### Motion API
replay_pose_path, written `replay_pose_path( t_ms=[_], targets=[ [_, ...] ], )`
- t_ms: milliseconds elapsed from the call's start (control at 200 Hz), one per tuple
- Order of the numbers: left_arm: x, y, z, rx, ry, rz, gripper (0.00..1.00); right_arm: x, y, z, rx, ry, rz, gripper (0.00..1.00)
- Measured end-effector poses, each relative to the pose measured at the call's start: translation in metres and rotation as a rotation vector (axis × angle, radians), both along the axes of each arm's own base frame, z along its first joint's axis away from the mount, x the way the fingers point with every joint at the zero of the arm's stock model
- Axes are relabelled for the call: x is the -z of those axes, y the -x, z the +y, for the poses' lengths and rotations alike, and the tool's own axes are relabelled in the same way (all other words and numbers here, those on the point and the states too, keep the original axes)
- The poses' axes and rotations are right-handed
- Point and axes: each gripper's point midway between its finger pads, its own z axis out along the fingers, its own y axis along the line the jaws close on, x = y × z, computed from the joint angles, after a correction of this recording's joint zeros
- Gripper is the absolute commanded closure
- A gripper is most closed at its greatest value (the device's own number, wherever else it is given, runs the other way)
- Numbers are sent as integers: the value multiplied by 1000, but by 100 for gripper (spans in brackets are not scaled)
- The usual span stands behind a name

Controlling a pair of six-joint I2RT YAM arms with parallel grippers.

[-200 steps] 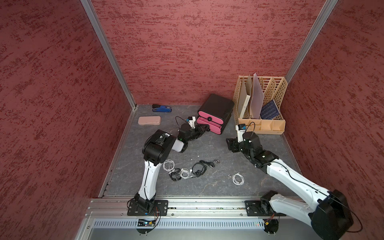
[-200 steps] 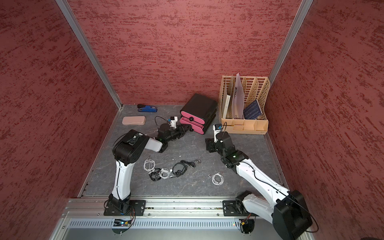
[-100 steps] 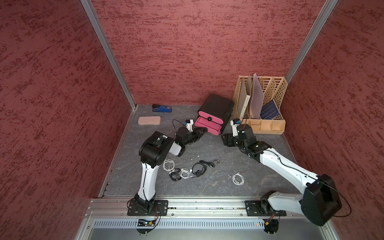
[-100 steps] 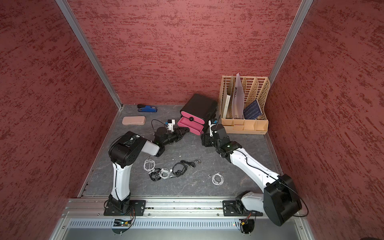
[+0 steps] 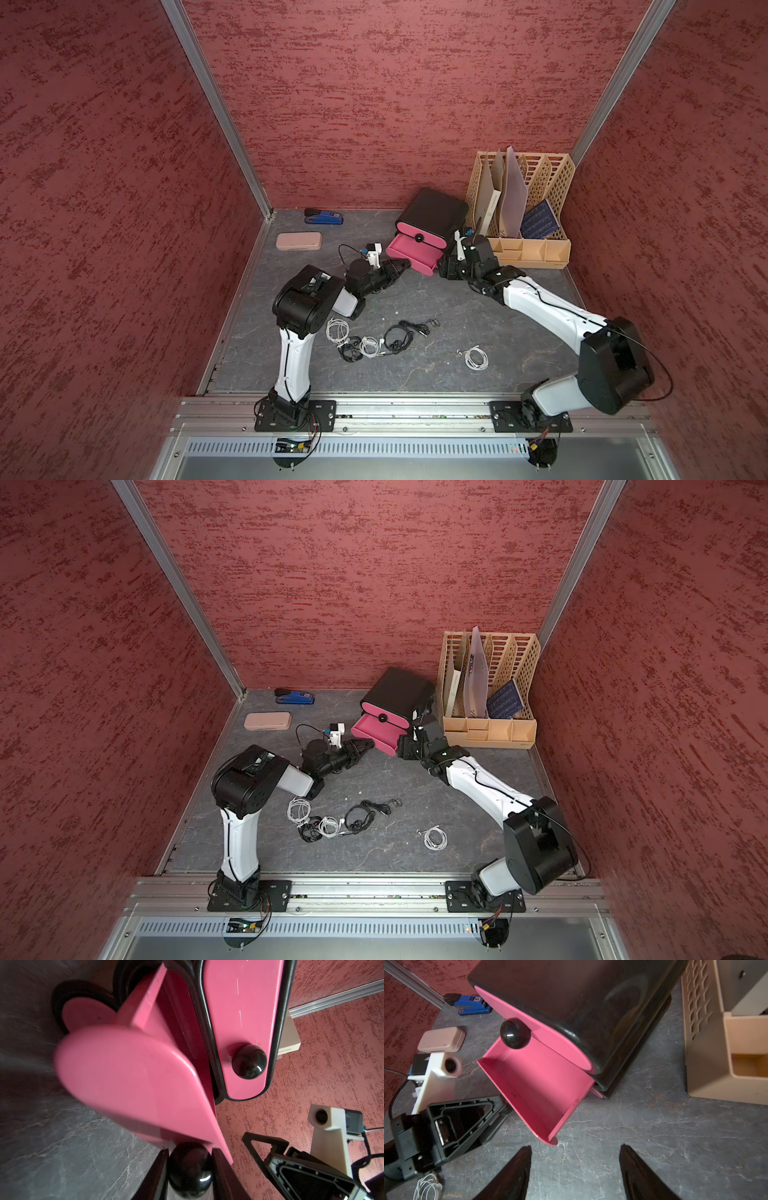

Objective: Place the wired earphones into the drawer by color
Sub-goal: Open the drawer in the storage box.

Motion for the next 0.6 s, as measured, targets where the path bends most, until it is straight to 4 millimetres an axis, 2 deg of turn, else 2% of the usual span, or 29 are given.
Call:
replay_pose_path(
  t_ms=[601],
  targets=[
    [1,19,9,-3,8,8,71,1,-43,-13,103,63,-12,28]
  ],
)
